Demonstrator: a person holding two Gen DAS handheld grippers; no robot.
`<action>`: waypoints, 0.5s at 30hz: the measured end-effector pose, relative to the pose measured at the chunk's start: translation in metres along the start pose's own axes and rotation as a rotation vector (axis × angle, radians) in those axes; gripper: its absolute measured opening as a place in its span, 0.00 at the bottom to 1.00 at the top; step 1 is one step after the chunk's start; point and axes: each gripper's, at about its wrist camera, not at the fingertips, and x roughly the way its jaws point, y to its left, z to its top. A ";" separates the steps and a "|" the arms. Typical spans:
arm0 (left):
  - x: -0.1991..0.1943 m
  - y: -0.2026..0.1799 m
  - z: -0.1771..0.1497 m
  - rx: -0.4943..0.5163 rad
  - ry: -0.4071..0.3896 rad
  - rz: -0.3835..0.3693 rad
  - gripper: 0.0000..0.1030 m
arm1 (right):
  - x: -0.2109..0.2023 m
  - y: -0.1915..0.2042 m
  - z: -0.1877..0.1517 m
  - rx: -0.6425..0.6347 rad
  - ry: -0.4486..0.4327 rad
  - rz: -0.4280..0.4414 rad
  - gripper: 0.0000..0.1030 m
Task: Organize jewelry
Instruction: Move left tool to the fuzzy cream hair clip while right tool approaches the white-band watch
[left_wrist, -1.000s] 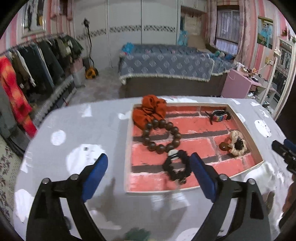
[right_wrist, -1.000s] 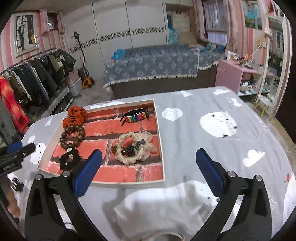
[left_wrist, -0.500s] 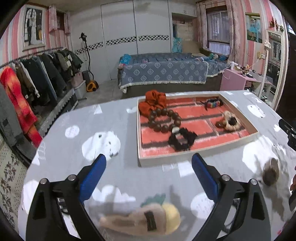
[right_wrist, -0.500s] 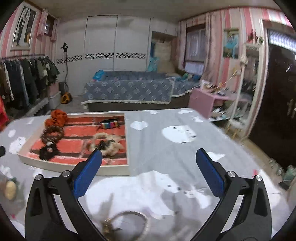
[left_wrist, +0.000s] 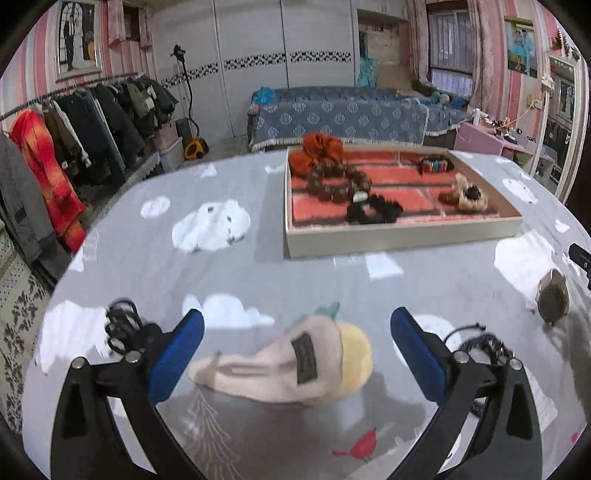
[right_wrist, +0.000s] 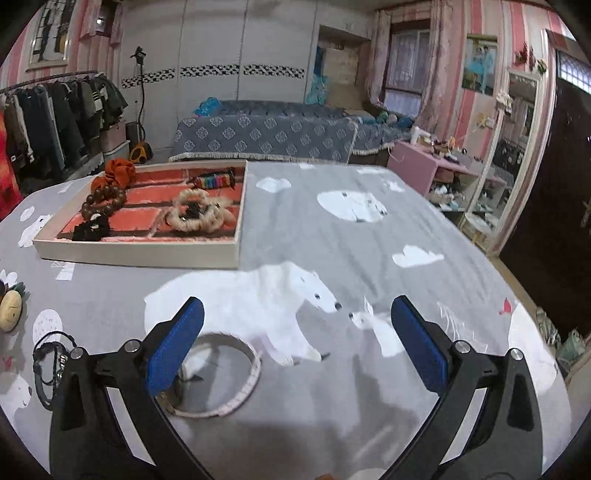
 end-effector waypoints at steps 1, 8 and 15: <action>0.001 0.001 -0.002 -0.008 0.008 -0.003 0.96 | -0.001 -0.002 -0.003 0.005 0.009 0.000 0.96; 0.013 0.001 -0.014 -0.014 0.058 -0.008 0.96 | 0.016 -0.007 -0.015 0.035 0.105 0.012 0.96; 0.018 -0.008 -0.016 0.030 0.061 -0.012 0.96 | 0.032 -0.011 -0.021 0.066 0.182 0.016 0.90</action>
